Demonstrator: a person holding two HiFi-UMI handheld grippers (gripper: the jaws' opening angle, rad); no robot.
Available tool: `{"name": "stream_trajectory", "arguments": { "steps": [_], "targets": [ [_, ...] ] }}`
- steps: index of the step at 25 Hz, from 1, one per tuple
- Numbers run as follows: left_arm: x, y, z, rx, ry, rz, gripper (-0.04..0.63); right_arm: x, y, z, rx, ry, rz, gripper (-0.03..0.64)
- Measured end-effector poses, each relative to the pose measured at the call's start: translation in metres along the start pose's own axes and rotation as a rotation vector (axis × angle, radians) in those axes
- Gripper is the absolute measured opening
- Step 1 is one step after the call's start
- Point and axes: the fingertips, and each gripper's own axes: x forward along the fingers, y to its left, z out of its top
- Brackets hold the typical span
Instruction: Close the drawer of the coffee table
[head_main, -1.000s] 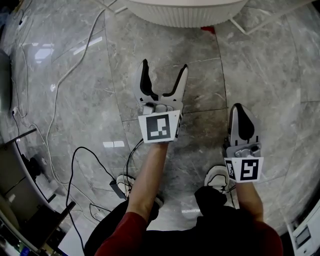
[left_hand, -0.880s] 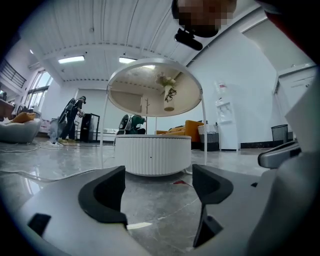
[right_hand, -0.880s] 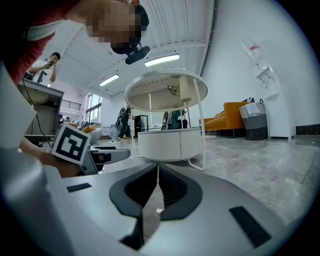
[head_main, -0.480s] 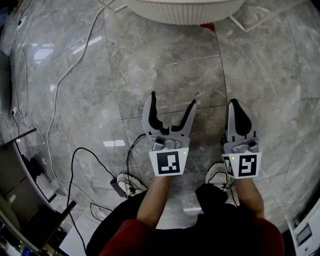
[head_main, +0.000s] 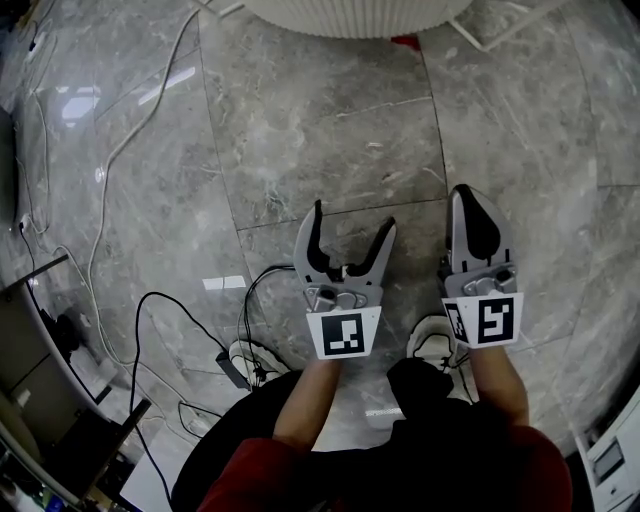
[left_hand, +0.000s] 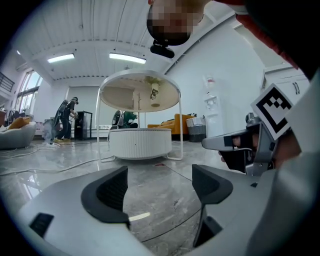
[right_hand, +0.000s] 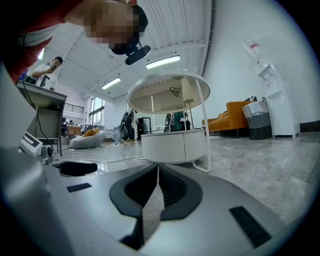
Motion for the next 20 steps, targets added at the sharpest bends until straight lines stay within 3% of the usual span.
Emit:
{"name": "stream_trajectory", "arguments": {
  "steps": [9,10,13,14,20],
  "targets": [
    [-0.003,0.005,-0.002,-0.015,0.021,0.002,0.397,0.002,0.007,0.002,0.001,-0.009,0.022,0.026],
    [-0.004,0.005,-0.002,-0.020,0.024,-0.001,0.360,0.001,0.008,0.002,0.002,-0.009,0.022,0.026],
    [-0.008,0.006,0.003,-0.029,-0.001,0.008,0.102,0.000,0.009,0.000,0.003,0.001,0.021,0.026],
    [-0.008,0.005,0.005,-0.025,-0.009,0.012,0.052,-0.001,0.009,-0.001,0.002,0.004,0.022,0.026],
    [-0.007,0.002,0.004,-0.006,0.003,-0.019,0.013,-0.001,0.013,-0.001,0.006,0.000,0.022,0.026]
  ]
}}
